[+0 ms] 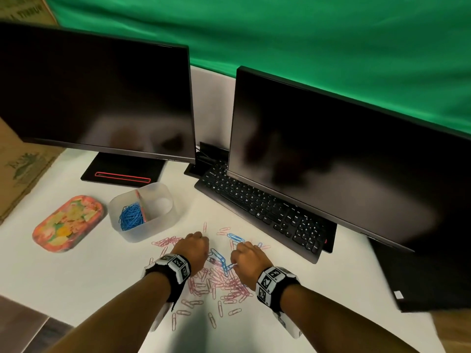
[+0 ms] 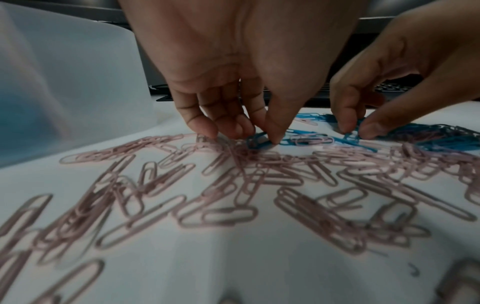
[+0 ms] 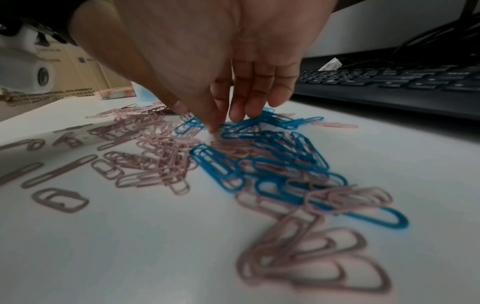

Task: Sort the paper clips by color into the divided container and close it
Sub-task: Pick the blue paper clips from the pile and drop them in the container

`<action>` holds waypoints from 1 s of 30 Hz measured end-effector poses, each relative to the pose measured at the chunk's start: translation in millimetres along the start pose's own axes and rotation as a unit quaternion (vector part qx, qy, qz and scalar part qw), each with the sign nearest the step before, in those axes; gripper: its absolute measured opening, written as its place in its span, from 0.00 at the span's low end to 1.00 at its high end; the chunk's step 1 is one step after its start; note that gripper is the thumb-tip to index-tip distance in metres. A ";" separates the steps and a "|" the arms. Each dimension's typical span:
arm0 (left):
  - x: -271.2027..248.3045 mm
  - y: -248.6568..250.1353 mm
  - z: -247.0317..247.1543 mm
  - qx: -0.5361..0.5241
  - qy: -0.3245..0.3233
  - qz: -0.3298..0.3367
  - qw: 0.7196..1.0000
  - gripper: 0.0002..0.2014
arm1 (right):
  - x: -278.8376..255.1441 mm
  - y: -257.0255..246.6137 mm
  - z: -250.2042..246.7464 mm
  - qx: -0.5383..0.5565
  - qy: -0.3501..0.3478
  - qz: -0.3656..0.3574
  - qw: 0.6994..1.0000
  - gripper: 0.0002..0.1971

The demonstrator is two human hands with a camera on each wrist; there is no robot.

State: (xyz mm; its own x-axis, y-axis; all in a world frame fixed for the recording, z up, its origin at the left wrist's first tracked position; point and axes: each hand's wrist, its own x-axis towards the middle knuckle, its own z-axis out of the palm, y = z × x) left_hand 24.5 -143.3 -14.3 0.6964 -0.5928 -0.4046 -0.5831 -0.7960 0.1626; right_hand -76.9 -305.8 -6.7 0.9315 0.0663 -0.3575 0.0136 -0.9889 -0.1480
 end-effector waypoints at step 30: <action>0.1 11.0 -13.0 -0.229 -0.008 -0.020 0.973 0.10 | -6.5 6.9 -11.0 0.644 0.092 0.214 0.729 0.10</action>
State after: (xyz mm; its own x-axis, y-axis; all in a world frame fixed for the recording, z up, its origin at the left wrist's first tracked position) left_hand 23.6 -153.7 -0.9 0.7064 -0.5610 -0.4316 -0.3059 -0.7918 0.5287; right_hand -78.9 -314.5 4.8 0.7849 -0.3469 -0.5134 -0.5348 0.0392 -0.8441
